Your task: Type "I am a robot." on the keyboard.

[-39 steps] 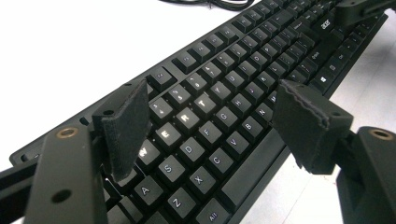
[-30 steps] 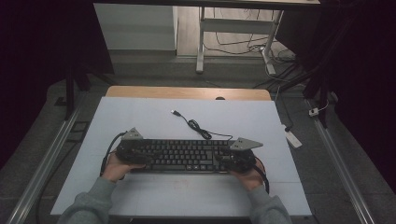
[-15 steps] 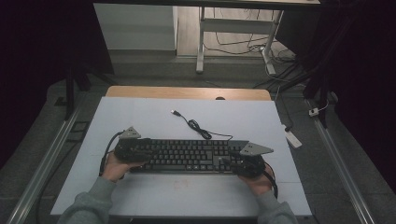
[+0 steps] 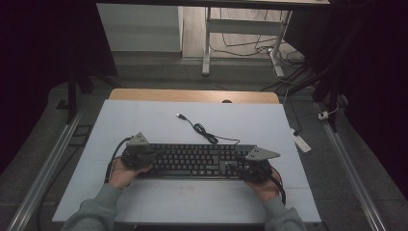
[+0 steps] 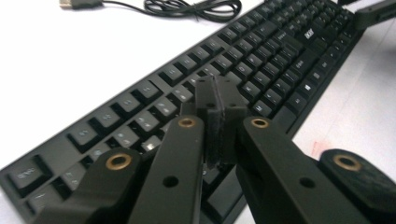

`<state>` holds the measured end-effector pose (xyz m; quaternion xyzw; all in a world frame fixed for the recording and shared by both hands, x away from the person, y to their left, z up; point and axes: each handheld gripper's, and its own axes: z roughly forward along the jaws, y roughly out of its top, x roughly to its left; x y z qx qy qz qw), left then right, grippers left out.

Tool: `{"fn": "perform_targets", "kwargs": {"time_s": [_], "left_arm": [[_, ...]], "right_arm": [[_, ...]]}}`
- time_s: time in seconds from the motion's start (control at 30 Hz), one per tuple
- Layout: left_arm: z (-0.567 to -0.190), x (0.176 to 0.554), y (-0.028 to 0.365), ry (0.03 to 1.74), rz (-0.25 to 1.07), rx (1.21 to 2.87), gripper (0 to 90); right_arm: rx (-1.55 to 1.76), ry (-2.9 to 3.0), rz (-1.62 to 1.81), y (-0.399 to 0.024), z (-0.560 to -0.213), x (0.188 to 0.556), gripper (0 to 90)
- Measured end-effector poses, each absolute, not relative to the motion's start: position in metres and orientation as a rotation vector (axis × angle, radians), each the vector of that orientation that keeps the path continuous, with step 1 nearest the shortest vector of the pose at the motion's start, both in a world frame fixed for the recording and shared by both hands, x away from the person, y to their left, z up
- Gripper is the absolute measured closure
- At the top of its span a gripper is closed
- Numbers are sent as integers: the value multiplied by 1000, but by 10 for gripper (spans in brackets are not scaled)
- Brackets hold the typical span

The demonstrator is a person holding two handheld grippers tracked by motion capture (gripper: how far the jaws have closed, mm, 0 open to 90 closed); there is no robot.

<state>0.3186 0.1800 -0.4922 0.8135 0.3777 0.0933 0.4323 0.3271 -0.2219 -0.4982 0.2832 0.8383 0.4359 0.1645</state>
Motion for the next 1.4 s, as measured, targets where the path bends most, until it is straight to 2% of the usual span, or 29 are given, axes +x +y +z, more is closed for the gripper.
{"fn": "perform_targets", "kwargs": {"time_s": [0.67, 1.4], "left_arm": [[-512, 319, 141, 880, 205, 2196, 890], [-520, 321, 141, 904, 195, 2219, 879]], "right_arm": [[808, 2401, 1222, -221, -500, 328, 558], [807, 2403, 1209, -221, -501, 328, 556]]}}
